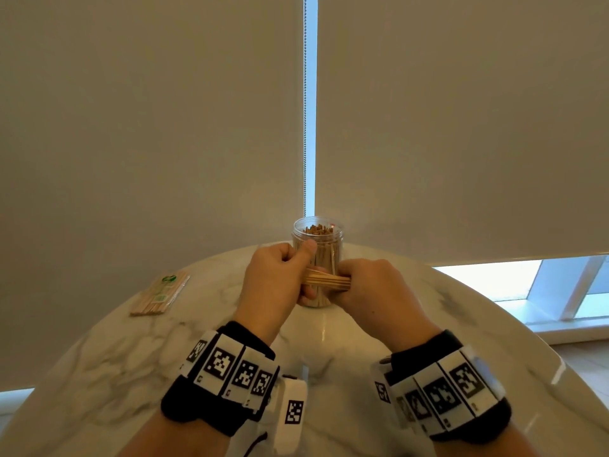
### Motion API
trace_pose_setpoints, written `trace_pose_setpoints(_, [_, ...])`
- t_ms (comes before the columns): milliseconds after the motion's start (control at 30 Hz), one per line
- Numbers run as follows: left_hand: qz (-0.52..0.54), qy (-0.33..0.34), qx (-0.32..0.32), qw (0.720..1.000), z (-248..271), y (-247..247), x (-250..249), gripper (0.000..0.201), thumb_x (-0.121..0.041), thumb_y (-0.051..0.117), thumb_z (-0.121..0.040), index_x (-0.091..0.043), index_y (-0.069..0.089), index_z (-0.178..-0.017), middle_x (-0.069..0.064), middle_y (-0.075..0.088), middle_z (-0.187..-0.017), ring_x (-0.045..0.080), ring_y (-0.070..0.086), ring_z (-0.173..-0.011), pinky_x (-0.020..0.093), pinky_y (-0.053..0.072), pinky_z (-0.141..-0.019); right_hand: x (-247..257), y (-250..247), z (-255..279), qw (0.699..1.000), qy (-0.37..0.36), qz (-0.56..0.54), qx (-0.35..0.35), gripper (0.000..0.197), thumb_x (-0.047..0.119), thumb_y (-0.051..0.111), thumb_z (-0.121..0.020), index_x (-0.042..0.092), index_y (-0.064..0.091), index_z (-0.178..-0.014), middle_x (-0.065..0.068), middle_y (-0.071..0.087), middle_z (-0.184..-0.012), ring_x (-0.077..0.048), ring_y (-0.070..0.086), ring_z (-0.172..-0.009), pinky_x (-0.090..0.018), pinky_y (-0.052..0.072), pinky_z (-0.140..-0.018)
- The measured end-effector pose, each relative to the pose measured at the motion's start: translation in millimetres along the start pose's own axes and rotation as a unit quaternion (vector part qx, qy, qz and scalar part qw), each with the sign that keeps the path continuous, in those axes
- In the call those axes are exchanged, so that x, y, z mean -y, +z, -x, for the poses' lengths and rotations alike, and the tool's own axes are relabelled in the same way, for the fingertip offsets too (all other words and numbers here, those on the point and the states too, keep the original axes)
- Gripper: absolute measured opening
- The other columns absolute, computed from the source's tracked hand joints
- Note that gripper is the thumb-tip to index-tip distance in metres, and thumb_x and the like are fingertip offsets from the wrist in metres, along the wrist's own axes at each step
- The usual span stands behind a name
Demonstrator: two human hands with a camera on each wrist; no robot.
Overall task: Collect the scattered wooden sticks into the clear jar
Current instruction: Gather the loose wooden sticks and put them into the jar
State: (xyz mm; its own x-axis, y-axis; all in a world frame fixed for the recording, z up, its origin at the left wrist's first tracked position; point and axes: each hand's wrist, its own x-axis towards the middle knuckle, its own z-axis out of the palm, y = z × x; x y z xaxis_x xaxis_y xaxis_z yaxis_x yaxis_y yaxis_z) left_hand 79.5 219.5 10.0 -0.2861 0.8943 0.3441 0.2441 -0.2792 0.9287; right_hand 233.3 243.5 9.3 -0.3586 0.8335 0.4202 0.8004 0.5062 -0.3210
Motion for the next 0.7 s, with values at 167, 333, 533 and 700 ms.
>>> trace_pose_setpoints(167, [0.008,0.005,-0.005,1.0,-10.9,-15.3,1.0,0.04,-0.037,0.067,-0.094,-0.009,0.055,-0.069,0.011,0.073,-0.066,0.019,0.059,-0.044,0.031,0.051,-0.05,3.0,-1.3,-0.6,0.988,-0.045,-0.135,0.065,0.059,0.084,0.052,-0.075,0.027,0.064,-0.081,0.005,0.064,-0.068,-0.009,0.058,-0.061,-0.029,0.047,-0.056])
trace_pose_setpoints(333, [-0.046,-0.064,-0.008,0.997,-15.5,-10.9,9.0,0.056,-0.055,0.048,-0.099,-0.009,0.061,-0.07,-0.001,0.051,-0.045,0.013,0.046,-0.037,0.026,0.039,-0.046,5.0,0.1,1.0,0.994,-0.021,-0.096,0.042,0.066,0.077,0.03,-0.091,0.024,0.066,-0.073,-0.001,0.061,-0.061,-0.012,0.056,-0.056,-0.036,0.049,-0.06])
trace_pose_setpoints(533, [0.053,-0.121,-0.035,0.991,-27.9,-14.4,21.2,0.034,-0.041,0.046,-0.105,-0.012,0.063,-0.103,0.007,0.075,-0.099,0.017,0.066,-0.073,0.029,0.053,-0.06,-17.6,-26.2,-5.3,0.993,0.075,-0.086,-0.019,0.062,0.073,0.038,-0.092,0.023,0.06,-0.062,0.0,0.056,-0.053,-0.012,0.053,-0.05,-0.034,0.047,-0.057])
trace_pose_setpoints(700, [-0.09,-0.093,0.073,0.989,-59.3,-2.6,34.6,0.11,-0.038,0.086,-0.075,-0.025,0.014,-0.157,0.008,0.036,-0.155,0.026,0.043,-0.137,0.048,0.041,-0.111,-26.8,-53.3,-63.1,0.993,0.112,0.026,-0.041,0.059,0.069,0.042,-0.094,0.021,0.065,-0.068,-0.001,0.063,-0.061,-0.021,0.062,-0.064,-0.035,0.051,-0.064])
